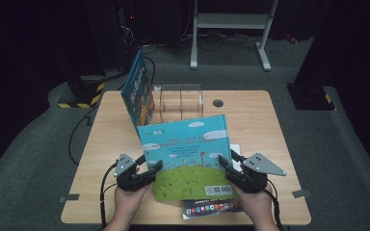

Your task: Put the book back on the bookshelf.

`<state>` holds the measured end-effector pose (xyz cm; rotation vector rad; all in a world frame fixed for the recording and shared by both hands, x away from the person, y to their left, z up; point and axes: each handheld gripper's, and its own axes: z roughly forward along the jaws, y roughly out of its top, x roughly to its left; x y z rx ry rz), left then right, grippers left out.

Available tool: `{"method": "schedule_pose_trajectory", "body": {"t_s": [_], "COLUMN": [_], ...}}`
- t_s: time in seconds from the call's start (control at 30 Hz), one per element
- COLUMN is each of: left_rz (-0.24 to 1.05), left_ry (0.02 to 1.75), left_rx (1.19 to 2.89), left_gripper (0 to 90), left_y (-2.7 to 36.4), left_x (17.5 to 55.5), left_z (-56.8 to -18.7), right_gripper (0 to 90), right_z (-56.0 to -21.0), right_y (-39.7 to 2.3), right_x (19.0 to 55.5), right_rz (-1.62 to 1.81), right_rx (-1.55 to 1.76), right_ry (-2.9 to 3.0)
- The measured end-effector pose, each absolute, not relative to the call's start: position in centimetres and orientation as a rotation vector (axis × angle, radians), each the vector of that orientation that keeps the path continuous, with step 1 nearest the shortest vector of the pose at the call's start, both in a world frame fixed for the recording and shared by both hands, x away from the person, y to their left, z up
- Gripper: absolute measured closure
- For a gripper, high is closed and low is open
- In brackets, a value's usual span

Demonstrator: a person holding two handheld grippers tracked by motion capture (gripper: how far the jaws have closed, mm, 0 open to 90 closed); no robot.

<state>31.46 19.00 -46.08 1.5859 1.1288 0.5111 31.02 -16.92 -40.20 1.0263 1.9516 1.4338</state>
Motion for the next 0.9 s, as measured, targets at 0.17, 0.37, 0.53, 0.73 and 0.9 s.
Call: {"method": "schedule_pose_trajectory", "body": {"t_s": [0.17,0.37,0.53,0.73,0.9], "left_rz": [0.545,0.609,0.652,0.676,0.682], "left_ry": [1.107,1.077,1.064,1.047,1.029], "left_rx": [1.570,1.563,1.556,1.556,1.550], "left_gripper": [36.4,39.9,43.3,44.1,44.5], "left_y": [18.9,18.5,18.1,17.7,17.2], "left_x": [31.3,31.1,31.2,31.7,32.3], "left_z": [-45.7,-45.0,-44.6,-44.3,-44.1], "right_gripper": [58.6,58.8,58.8,58.0,57.3], "right_z": [-40.0,-39.7,-39.2,-38.8,-38.8], "right_y": [-17.1,-17.3,-17.4,-17.6,-17.8], "right_x": [30.8,30.5,30.4,30.4,30.5], "right_rz": [1.441,1.450,1.457,1.460,1.462], "right_rx": [1.013,0.998,0.973,0.945,0.934], "right_ry": [1.921,1.881,1.838,1.785,1.749]}}
